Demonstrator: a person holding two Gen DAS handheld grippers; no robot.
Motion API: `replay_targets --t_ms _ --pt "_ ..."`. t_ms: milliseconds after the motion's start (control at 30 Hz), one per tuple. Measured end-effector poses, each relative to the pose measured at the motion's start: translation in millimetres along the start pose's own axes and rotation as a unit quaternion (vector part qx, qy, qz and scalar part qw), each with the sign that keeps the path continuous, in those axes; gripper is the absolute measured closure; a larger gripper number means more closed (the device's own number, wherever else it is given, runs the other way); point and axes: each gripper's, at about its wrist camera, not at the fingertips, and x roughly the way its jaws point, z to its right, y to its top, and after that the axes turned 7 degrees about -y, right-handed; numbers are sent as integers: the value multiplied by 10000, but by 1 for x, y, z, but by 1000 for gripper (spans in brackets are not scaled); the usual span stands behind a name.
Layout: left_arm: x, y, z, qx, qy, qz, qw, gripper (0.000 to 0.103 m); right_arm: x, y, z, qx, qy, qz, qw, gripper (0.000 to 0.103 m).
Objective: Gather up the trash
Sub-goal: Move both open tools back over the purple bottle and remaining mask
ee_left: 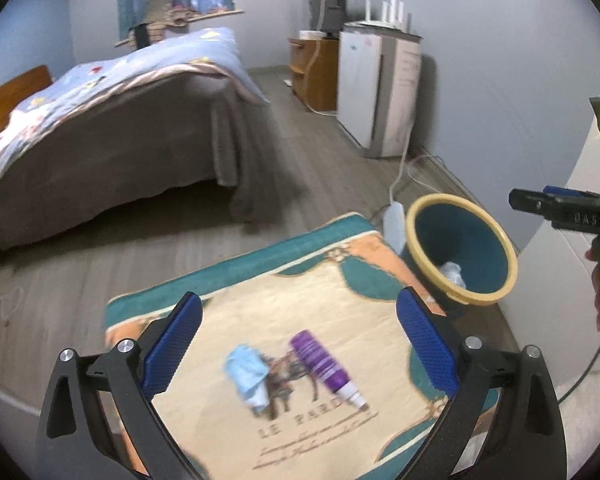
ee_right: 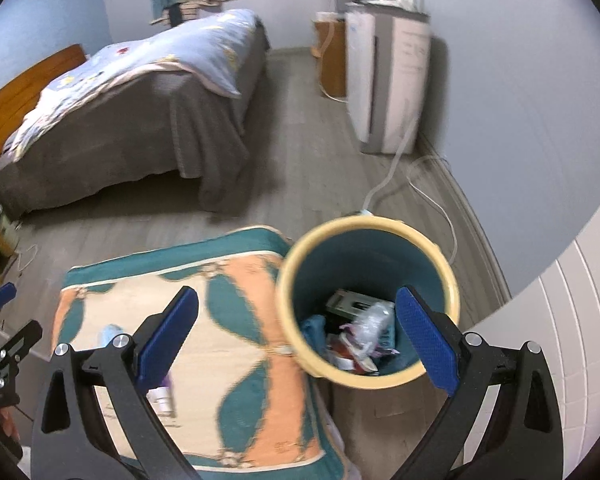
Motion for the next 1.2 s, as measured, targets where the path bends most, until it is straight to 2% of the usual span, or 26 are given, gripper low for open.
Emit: replay_targets --t_ms 267,467,600,900,1133,1200 --pt "-43 -20 -45 -282 379 119 9988 6 -13 -11 -72 -706 239 3 9972 6" --pt "-56 -38 -76 -580 602 102 9965 6 -13 -17 -119 -1074 424 42 9933 6" --pt "-59 -48 -91 -665 790 56 9946 6 -7 -24 -143 -1305 393 -20 9907 6" --pt "-54 -59 -108 -818 950 15 9921 6 18 -27 -175 -1381 503 -204 9889 6" --pt "-31 -68 -119 -882 1212 -119 9886 6 54 -40 -183 -1684 457 -380 9839 6" --pt "-22 -70 -122 -937 1264 -172 9874 6 69 -44 -183 -1722 450 -549 9825 6"
